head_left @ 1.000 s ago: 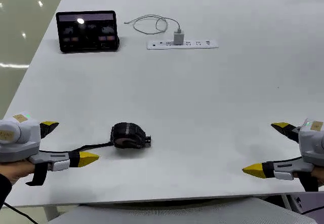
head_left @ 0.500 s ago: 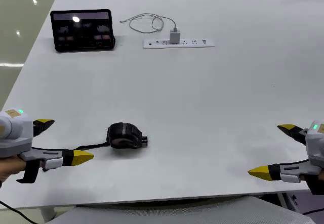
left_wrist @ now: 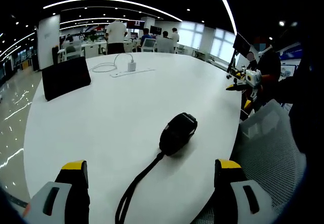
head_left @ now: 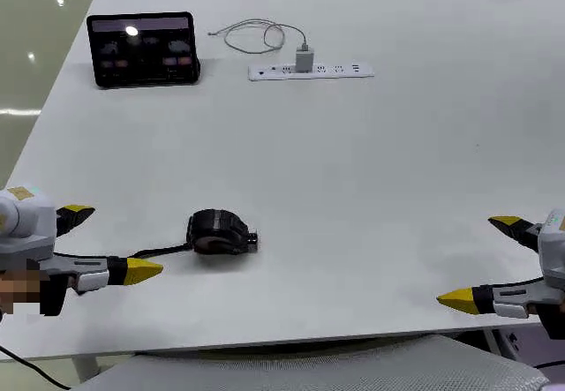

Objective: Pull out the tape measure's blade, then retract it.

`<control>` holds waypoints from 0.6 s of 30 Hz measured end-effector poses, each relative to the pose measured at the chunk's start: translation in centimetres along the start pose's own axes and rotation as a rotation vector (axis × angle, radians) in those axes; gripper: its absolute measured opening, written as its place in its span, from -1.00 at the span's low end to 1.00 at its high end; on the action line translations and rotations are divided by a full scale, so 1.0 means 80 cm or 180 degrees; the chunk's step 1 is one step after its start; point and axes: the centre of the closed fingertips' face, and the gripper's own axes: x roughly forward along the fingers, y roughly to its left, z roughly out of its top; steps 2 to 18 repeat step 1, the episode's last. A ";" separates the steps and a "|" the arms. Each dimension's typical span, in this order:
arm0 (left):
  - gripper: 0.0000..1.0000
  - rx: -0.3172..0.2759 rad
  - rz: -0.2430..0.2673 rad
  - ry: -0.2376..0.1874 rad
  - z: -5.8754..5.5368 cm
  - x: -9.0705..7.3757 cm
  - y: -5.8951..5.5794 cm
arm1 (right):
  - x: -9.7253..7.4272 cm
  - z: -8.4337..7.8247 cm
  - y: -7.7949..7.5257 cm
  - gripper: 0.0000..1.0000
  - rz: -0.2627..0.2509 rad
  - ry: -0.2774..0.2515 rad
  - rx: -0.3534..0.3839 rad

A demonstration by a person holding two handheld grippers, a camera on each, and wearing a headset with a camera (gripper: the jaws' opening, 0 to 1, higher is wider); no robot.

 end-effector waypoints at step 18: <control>1.00 0.0010 0.0005 0.0006 0.000 0.000 0.001 | 0.000 0.000 0.001 1.00 0.0000 -0.0002 0.0010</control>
